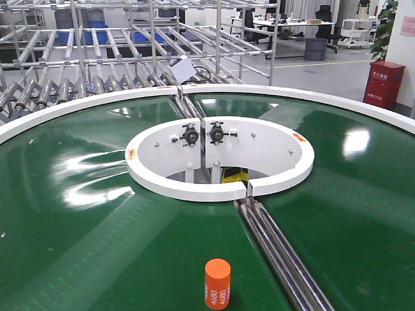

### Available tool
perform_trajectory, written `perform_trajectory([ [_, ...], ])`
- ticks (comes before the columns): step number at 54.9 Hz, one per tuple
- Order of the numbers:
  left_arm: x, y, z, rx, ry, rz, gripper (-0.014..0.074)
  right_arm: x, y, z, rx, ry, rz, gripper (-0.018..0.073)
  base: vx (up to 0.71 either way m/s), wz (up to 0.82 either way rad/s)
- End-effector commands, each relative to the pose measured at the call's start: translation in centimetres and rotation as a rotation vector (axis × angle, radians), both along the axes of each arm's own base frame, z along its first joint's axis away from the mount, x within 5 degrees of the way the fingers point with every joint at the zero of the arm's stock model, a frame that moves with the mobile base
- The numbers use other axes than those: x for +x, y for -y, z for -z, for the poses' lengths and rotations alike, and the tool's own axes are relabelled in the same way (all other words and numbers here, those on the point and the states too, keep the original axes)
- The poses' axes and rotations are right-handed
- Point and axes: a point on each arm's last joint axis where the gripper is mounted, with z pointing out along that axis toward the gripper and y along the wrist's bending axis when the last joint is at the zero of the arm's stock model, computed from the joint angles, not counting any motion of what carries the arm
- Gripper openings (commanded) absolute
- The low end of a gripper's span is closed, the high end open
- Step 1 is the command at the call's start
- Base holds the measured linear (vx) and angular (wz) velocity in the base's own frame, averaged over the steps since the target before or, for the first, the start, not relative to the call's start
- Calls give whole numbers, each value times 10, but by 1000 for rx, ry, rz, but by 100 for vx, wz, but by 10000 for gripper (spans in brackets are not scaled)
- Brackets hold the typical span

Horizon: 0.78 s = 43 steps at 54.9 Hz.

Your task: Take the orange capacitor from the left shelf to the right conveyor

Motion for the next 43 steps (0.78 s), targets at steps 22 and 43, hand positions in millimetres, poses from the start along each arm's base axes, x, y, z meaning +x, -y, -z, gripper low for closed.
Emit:
perform_trajectory([
  [22,0,0,3,-9,60,-1,-6,-2,0,-5,-4,86,-5,-8,0,0],
  [43,0,0,3,-9,60,-1,-6,-2,0,-5,-4,86,-5,-8,0,0],
])
